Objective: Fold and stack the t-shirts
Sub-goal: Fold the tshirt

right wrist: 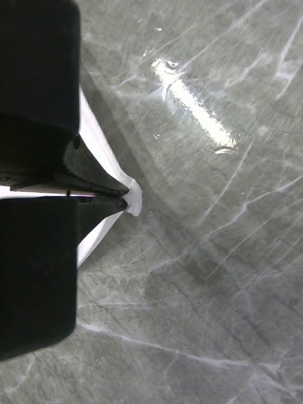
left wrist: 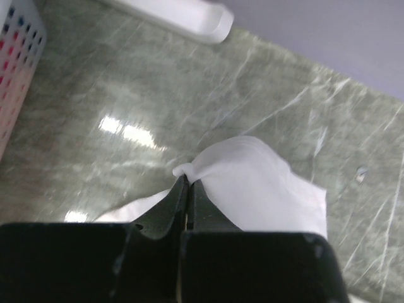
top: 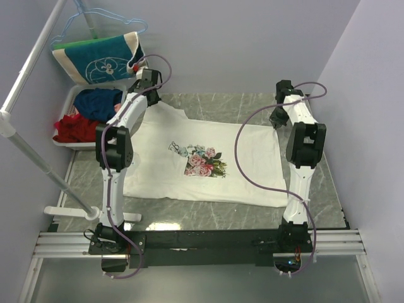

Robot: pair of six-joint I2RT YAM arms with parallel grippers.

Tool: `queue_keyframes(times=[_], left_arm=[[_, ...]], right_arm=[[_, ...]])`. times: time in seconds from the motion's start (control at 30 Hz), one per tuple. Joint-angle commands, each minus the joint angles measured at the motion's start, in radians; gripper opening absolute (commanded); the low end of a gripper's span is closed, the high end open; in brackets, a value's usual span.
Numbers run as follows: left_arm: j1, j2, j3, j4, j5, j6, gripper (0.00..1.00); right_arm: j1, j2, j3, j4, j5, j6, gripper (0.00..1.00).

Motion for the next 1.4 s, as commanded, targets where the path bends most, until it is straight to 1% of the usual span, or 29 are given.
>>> queue_keyframes(times=[0.0, 0.17, 0.2, 0.33, 0.5, 0.8, 0.83, 1.0, 1.27, 1.37], left_arm=[[0.011, -0.144, -0.079, 0.028, -0.024, 0.013, 0.01], [0.011, -0.204, -0.155, 0.021, -0.034, 0.013, 0.01], [0.011, -0.226, -0.165, 0.017, -0.032, 0.011, 0.01], [0.011, -0.282, -0.223, 0.009, -0.023, 0.007, 0.01], [0.011, -0.361, -0.300, -0.018, -0.010, -0.010, 0.01], [0.011, -0.565, -0.600, -0.015, -0.020, -0.045, 0.01], [0.011, -0.581, -0.644, -0.015, -0.032, -0.047, 0.01], [0.011, -0.661, -0.763, -0.011, -0.034, -0.062, 0.01], [0.011, -0.708, -0.864, -0.002, -0.021, -0.070, 0.01], [0.011, -0.728, -0.905, 0.004, -0.017, -0.075, 0.01]], right_arm=[[-0.013, -0.114, -0.007, 0.019, -0.005, 0.003, 0.00], [-0.013, -0.248, -0.118, 0.031, -0.034, 0.000, 0.00], [-0.013, -0.271, -0.167, 0.039, -0.037, 0.000, 0.00], [-0.011, -0.389, -0.280, 0.045, -0.048, -0.001, 0.00], [-0.011, -0.490, -0.439, 0.052, -0.072, 0.002, 0.00], [-0.011, -0.688, -0.717, 0.066, -0.121, 0.008, 0.00], [-0.011, -0.702, -0.737, 0.065, -0.123, 0.008, 0.00], [-0.013, -0.779, -0.840, 0.046, -0.115, 0.006, 0.00], [-0.011, -0.831, -0.993, 0.066, -0.131, 0.023, 0.00], [-0.011, -0.828, -1.034, 0.066, -0.141, 0.026, 0.05]])
